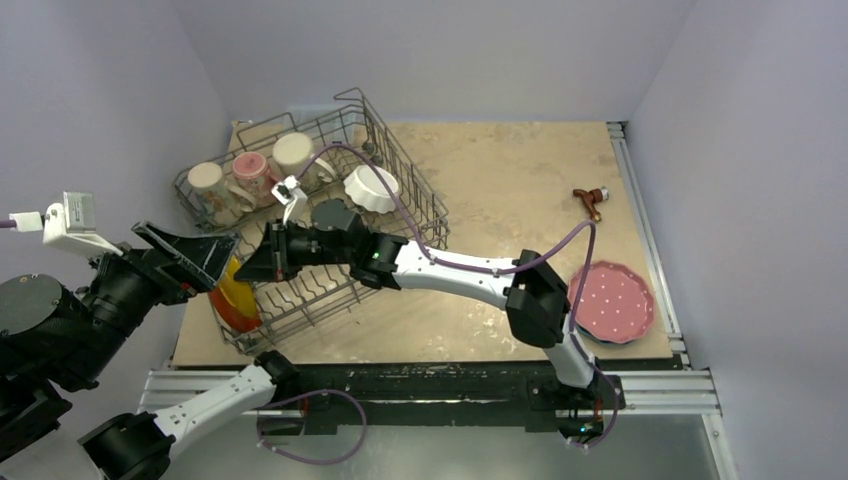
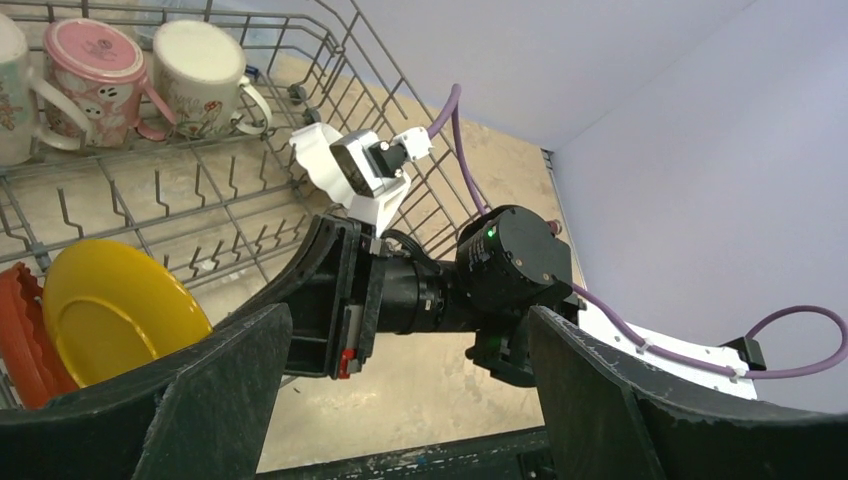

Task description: Load the mixed dishes into the dish rack

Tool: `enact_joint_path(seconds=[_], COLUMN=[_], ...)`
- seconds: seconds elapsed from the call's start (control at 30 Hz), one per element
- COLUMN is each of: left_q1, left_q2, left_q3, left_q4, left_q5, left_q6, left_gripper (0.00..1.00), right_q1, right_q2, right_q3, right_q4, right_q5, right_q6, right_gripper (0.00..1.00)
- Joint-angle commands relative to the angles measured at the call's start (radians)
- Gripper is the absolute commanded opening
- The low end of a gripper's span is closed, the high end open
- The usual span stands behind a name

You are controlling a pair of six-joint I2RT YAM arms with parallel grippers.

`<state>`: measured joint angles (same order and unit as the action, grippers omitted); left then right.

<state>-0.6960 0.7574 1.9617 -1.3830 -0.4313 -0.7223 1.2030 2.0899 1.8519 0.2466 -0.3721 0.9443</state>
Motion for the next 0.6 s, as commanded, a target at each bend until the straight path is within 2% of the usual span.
enact_joint_path(seconds=[0.0, 0.37, 0.57], left_q1=[-0.001, -0.001, -0.001], left_q2=[0.0, 0.003, 0.008], left_q3=[0.017, 0.019, 0.019], left_q4=[-0.017, -0.017, -0.014], left_q5=[0.018, 0.033, 0.038], left_q6=[-0.02, -0.023, -0.028], left_gripper=[0.87, 0.86, 0.86], right_q1=[-0.006, -0.007, -0.007], right_q2=[-0.036, 0.042, 0.083], right_q3=[0.046, 0.106, 0.143], right_q4=[0.06, 0.009, -0.074], right_q5=[0.057, 0.082, 0.137], right_q6=[0.002, -0.018, -0.027], right_gripper=[0.0, 0.0, 0.0])
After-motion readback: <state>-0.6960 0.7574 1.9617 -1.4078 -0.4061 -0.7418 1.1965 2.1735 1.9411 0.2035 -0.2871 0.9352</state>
